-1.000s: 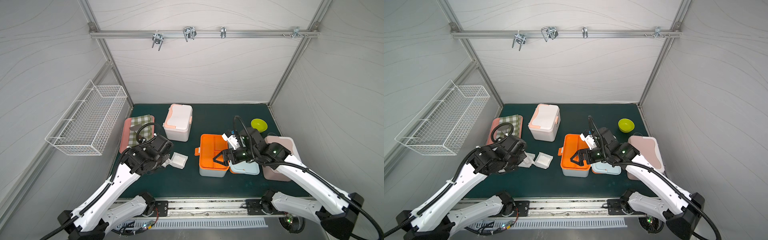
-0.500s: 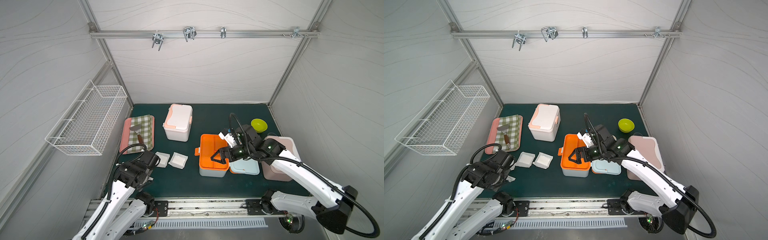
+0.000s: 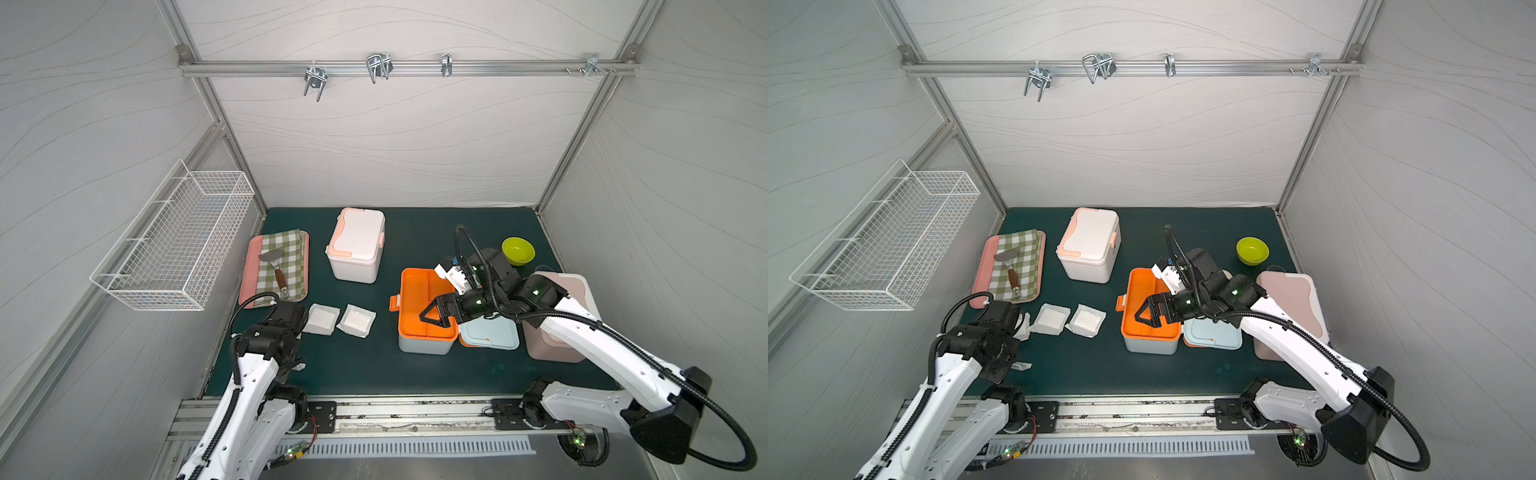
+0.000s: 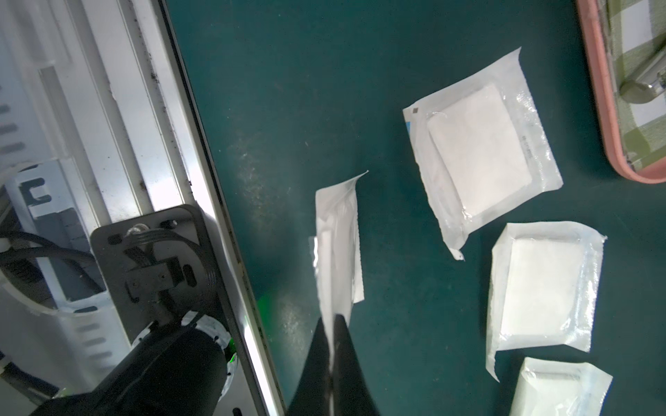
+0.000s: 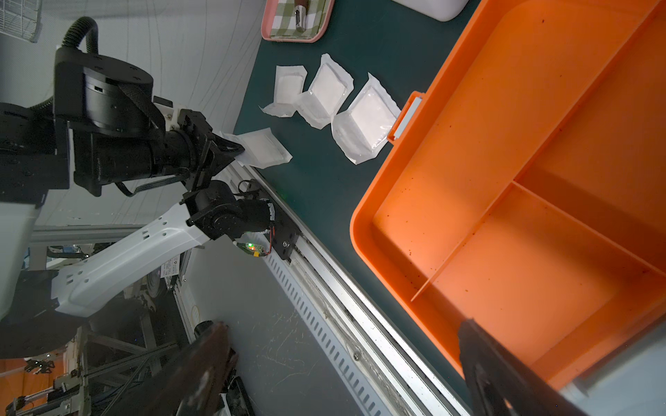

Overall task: Open first aid kits and take out gauze
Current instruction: Place the gauze at the center of the board.

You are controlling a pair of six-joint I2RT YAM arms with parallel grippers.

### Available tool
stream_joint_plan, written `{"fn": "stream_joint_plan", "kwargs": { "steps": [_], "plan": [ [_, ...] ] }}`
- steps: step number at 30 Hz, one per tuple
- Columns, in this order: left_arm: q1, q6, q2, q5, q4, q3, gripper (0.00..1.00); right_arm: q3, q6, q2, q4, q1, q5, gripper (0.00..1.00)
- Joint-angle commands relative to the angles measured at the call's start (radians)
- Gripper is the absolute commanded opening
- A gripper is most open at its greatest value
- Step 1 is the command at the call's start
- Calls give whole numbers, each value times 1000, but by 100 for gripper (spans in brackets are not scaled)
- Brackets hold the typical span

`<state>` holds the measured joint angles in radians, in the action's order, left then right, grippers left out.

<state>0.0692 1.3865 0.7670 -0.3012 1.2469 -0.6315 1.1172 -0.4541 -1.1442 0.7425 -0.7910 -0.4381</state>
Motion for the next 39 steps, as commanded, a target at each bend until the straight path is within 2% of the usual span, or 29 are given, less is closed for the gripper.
{"fn": "stream_joint_plan", "kwargs": {
  "steps": [1,13,31,35,37,38,39],
  "plan": [
    [-36,-37,8,5,-35,13,0,19,9,-1,32,-8,1,99],
    [-171,-109,-7,14,-48,35,0,21,18,-7,44,-8,4,99],
    [-216,-98,3,-43,-3,21,0,-4,11,24,53,-9,16,99],
    [-218,-93,15,-45,5,17,4,-8,11,29,56,-8,22,99],
    [-218,-98,14,-45,3,13,13,-8,12,29,57,-9,25,99],
    [-217,-97,14,-44,6,12,22,-8,12,30,55,-8,24,99],
    [-218,-105,12,-41,0,13,23,-8,12,29,56,-9,25,99]
  ]
}}
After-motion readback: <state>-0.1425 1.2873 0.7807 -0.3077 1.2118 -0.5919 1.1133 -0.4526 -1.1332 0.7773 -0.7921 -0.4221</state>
